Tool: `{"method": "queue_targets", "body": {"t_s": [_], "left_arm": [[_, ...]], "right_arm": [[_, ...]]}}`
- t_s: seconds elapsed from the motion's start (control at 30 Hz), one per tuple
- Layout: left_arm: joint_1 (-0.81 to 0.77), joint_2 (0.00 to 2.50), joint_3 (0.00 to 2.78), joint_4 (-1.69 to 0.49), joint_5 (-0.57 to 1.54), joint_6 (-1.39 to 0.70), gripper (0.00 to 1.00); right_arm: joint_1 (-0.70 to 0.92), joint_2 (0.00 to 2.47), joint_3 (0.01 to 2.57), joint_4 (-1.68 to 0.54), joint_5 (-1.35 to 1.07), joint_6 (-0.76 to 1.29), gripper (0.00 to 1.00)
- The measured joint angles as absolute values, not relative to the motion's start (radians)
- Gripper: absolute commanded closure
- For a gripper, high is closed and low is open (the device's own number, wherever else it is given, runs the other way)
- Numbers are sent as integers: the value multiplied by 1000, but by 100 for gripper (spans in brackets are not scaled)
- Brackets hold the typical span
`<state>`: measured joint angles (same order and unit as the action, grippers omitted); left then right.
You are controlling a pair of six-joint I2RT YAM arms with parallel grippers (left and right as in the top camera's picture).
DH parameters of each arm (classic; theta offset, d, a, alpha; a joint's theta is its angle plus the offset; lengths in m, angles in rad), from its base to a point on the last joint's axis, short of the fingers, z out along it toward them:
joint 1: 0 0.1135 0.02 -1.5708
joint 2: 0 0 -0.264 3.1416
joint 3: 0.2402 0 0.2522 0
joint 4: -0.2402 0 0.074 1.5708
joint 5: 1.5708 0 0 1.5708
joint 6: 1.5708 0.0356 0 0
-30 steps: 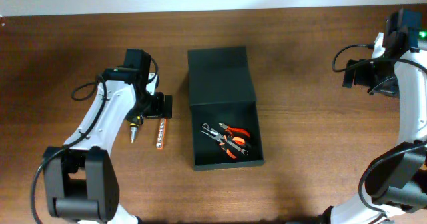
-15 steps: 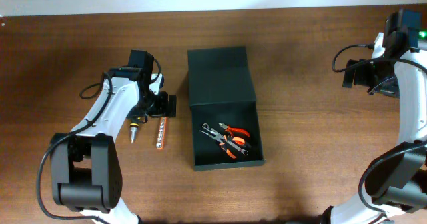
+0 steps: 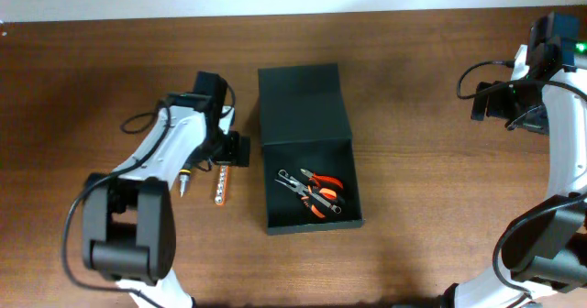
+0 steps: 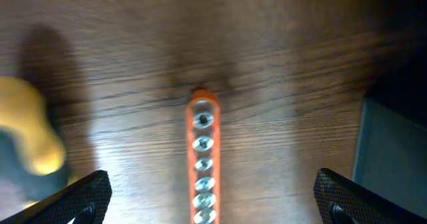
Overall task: Pack container
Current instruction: 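Lower the left gripper onto the socket rail's end and close it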
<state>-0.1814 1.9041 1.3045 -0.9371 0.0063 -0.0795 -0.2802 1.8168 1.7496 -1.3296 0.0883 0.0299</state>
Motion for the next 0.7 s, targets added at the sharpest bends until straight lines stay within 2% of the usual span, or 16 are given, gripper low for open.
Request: {"method": "queue_targets", "body": {"t_s": [0.27,0.7], "left_arm": [[-209,1992,1304,-936,6,-109,1],[-206,1996,1305,-943,0,-133,1]], "right_arm": [[-280,1817,1750,-1330,88,30,1],[-280,1817,1750,-1329,88,31,1]]}}
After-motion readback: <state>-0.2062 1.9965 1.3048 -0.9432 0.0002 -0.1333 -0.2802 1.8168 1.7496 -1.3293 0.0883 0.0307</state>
